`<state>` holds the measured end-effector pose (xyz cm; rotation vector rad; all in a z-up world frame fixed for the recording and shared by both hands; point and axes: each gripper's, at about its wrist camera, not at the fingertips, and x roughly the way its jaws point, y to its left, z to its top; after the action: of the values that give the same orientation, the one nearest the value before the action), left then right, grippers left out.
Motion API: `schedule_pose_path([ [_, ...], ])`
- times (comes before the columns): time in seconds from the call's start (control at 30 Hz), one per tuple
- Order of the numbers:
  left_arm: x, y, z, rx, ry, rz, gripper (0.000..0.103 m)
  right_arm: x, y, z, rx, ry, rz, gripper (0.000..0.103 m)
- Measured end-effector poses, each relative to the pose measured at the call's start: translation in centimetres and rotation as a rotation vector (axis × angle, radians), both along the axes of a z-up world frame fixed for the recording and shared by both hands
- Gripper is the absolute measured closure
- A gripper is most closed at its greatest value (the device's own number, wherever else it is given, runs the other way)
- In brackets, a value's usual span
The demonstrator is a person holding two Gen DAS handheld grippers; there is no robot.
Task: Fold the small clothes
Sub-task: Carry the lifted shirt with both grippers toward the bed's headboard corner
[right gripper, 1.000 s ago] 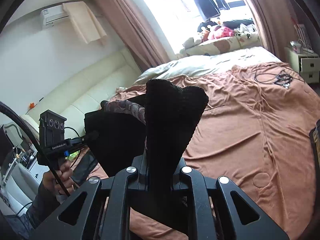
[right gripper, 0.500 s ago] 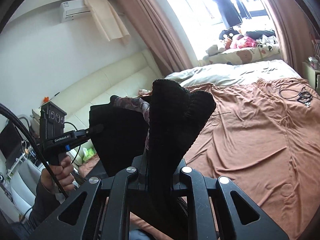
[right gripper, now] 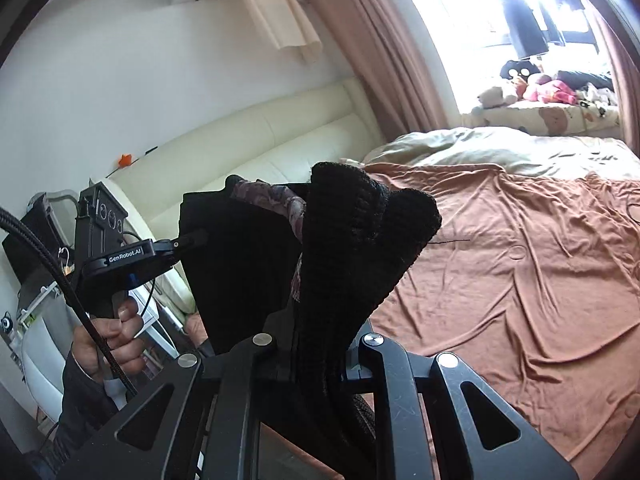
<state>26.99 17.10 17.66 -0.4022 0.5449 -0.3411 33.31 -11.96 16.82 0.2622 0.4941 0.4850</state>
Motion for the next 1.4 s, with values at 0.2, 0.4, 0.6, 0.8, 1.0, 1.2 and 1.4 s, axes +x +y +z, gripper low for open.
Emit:
schedule_pose_path([
  [0.2,-0.4,6.3,-0.9,0.02,0.012,0.077,0.098,4.0,4.1,-0.7,-0.008,0.019,0.092,0.093],
  [0.4,-0.3,12.9,-0.6,0.051,0.009,0.148,0.098,7.3,8.7,-1.3,-0.006,0.011,0.177,0.093],
  [0.6,0.5,18.5,0.5,0.101,0.0,0.21,0.098,9.9,13.1,-2.3,0.005,-0.003,0.243,0.093],
  [0.8,0.7,23.0,0.0,0.138,0.008,0.261,0.098,12.4,17.2,-3.8,0.0,-0.001,0.292,0.093],
  [1.0,0.5,26.7,-1.1,0.154,0.04,0.299,0.098,13.3,21.0,-5.6,-0.002,0.013,0.362,0.093],
  [1.2,-0.6,29.7,-3.0,0.148,0.075,0.332,0.098,14.5,25.2,-6.8,-0.021,0.037,0.423,0.093],
  [1.4,0.4,32.1,-5.6,0.149,0.13,0.354,0.098,16.7,28.9,-8.9,-0.026,0.077,0.46,0.093],
])
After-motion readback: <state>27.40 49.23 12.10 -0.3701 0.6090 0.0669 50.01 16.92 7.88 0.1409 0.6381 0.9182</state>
